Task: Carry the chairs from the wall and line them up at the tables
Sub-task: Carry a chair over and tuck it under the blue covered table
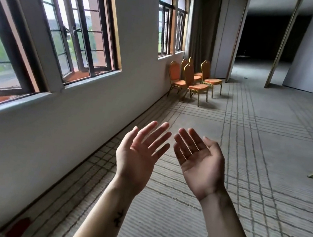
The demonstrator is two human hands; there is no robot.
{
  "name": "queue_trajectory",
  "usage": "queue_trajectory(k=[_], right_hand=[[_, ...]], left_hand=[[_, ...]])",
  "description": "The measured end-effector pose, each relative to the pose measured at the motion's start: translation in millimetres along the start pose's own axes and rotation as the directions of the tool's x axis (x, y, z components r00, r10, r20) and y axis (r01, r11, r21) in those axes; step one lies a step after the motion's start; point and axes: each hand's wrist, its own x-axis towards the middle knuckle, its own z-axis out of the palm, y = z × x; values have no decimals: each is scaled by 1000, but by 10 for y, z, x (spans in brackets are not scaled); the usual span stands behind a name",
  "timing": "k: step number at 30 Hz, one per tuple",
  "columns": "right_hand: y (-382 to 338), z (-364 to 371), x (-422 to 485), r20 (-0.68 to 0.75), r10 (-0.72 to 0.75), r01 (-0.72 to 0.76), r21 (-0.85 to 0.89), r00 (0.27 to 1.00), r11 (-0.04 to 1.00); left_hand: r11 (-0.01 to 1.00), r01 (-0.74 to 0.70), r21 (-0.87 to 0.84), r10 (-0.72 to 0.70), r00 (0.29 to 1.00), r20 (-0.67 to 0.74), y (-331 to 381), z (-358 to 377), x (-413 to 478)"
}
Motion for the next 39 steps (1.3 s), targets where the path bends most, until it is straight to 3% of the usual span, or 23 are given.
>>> queue_trajectory(k=[10,23,32,39], right_hand=[[-100,-151,2468,-59,25,-27,-30,998,999],[-144,150,5917,-103,-114,109,-57,988,992],[-503,-181,8409,-112,-107,100,-72,988,992],[-1069,-417,10369,-73,-70,68,-42,995,997]], left_hand=[[1000,16,3,-16,1000,-18,-27,-451,2471],[989,145,-24,-143,987,68,350,-1152,6103],[993,111,-24,-109,992,70,75,-1518,8522],[998,63,-4,-63,997,53,-155,-1400,10499]])
